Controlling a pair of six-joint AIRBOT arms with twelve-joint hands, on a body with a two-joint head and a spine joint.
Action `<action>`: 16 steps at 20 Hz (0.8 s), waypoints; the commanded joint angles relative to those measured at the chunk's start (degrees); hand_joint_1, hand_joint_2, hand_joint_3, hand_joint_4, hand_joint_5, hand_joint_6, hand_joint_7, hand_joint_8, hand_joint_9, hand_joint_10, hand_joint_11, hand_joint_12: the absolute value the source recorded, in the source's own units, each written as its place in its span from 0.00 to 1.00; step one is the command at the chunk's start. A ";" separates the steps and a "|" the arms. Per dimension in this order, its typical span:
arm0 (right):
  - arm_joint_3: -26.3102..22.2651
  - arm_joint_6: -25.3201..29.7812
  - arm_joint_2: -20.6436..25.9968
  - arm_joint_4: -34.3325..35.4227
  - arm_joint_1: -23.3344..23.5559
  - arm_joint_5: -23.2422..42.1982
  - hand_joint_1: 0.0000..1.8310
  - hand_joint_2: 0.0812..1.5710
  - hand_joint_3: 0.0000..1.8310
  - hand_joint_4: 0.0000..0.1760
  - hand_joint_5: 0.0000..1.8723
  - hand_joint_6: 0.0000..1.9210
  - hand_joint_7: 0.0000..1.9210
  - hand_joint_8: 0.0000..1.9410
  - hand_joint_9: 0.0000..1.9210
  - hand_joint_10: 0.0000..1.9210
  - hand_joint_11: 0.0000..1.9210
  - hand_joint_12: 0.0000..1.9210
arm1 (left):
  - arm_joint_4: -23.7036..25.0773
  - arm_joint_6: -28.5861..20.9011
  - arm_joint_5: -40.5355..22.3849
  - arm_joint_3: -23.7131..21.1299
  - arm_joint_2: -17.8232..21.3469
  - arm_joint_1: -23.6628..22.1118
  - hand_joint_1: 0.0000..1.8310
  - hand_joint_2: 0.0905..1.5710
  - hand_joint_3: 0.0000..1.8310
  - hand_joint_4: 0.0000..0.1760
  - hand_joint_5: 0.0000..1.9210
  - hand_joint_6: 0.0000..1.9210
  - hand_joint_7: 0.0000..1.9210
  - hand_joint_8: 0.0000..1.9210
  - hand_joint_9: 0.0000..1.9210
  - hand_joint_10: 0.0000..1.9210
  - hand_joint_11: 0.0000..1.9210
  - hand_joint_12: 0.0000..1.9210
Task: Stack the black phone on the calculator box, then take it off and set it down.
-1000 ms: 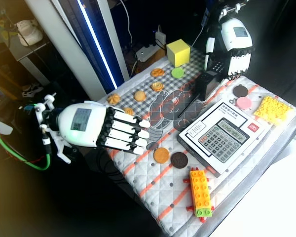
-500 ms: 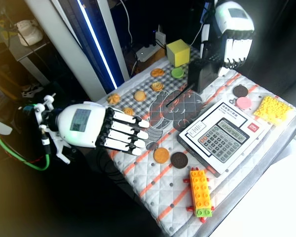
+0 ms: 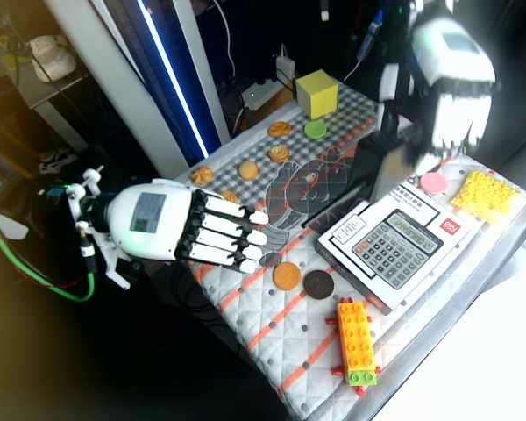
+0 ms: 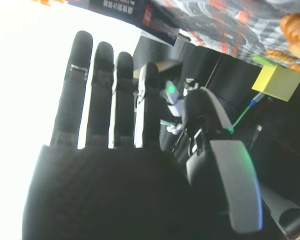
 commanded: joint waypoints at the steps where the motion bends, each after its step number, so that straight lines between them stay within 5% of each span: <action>1: 0.29 -0.04 0.04 1.20 0.84 6.69 0.16 0.87 0.00 0.30 0.27 0.00 0.26 0.00 0.28 0.00 0.23 0.23 | -0.42 -0.45 -5.31 0.73 -0.52 -1.34 0.76 0.65 0.00 0.00 0.55 0.46 0.57 0.43 0.52 0.51 0.34 0.62; 2: 0.32 -0.04 -0.05 1.17 0.91 6.69 0.16 0.87 0.00 0.28 0.27 0.00 0.26 0.00 0.28 0.00 0.23 0.23 | -0.87 -0.45 -4.14 2.76 -2.36 -1.54 0.70 0.66 0.00 0.00 0.58 0.39 0.56 0.47 0.50 0.40 0.33 0.61; 3: 0.42 -0.04 -0.19 1.01 1.06 6.69 0.16 0.87 0.00 0.30 0.27 0.00 0.26 0.00 0.28 0.00 0.23 0.22 | -1.57 -0.45 -3.22 4.54 -4.04 -1.67 0.75 0.66 0.00 0.00 0.56 0.40 0.55 0.48 0.50 0.53 0.33 0.62; 6: 0.58 -0.04 -0.50 0.47 1.72 6.69 0.17 0.87 0.00 0.21 0.27 0.00 0.26 0.00 0.29 0.00 0.24 0.19 | -3.30 -0.46 -1.76 7.67 -6.84 -1.75 0.75 0.68 0.00 0.00 0.50 0.48 0.52 0.53 0.50 0.58 0.33 0.64; 7: 0.62 -0.04 -0.55 0.38 1.75 6.69 0.18 0.87 0.00 0.23 0.27 0.00 0.26 0.00 0.28 0.00 0.24 0.18 | -3.96 -0.46 -1.17 8.60 -7.53 -1.75 0.68 0.70 0.00 0.00 0.46 0.53 0.51 0.58 0.43 0.45 0.25 0.65; 8: 0.66 -0.04 -0.58 0.34 1.75 6.69 0.17 0.87 0.00 0.21 0.27 0.00 0.25 0.00 0.28 0.00 0.24 0.17 | -4.69 -0.46 -0.65 9.43 -8.01 -1.73 0.73 0.69 0.00 0.00 0.39 0.27 0.50 0.55 0.39 0.41 0.20 0.69; 9: 0.66 -0.04 -0.59 0.34 1.75 6.69 0.19 0.88 0.00 0.19 0.27 0.00 0.25 0.00 0.28 0.00 0.24 0.16 | -5.35 -0.46 -0.35 9.85 -8.16 -1.67 0.64 0.60 0.00 0.01 0.37 0.04 0.40 0.15 0.34 0.31 0.14 0.70; 11: 0.65 -0.03 -0.62 0.34 1.75 6.68 0.19 0.87 0.00 0.22 0.27 0.00 0.25 0.00 0.27 0.00 0.25 0.14 | -6.47 -0.47 -0.08 10.32 -8.19 -1.29 0.63 0.59 0.00 0.04 0.36 0.01 0.41 0.09 0.33 0.32 0.14 0.70; 12: 0.66 -0.03 -0.64 0.34 1.75 6.68 0.19 0.87 0.00 0.22 0.27 0.00 0.25 0.00 0.26 0.00 0.24 0.13 | -6.50 -0.49 0.04 10.51 -8.27 -0.97 0.61 0.58 0.00 0.19 0.33 0.00 0.39 0.05 0.30 0.33 0.13 0.71; 13: 0.67 -0.03 -0.67 0.34 1.75 6.68 0.18 0.86 0.00 0.21 0.27 0.00 0.25 0.00 0.26 0.00 0.24 0.12 | -6.55 -0.50 -0.13 10.51 -8.28 -0.72 0.56 0.55 0.00 0.30 0.19 0.00 0.33 0.00 0.27 0.23 0.07 0.67; 14: 0.70 -0.03 -0.70 0.34 1.75 6.68 0.18 0.86 0.00 0.21 0.27 0.00 0.25 0.00 0.26 0.00 0.24 0.12 | -6.67 -0.50 -0.41 10.44 -8.31 -0.47 0.56 0.55 0.00 0.30 0.19 0.00 0.33 0.00 0.27 0.23 0.07 0.67; 16: 0.96 -0.03 -1.01 0.34 1.76 6.69 0.17 0.87 0.00 0.23 0.27 0.00 0.25 0.00 0.26 0.00 0.25 0.09 | -6.68 -0.48 -1.39 9.89 -8.30 0.13 0.52 0.51 0.00 0.79 0.04 0.00 0.21 0.00 0.27 0.04 0.03 0.62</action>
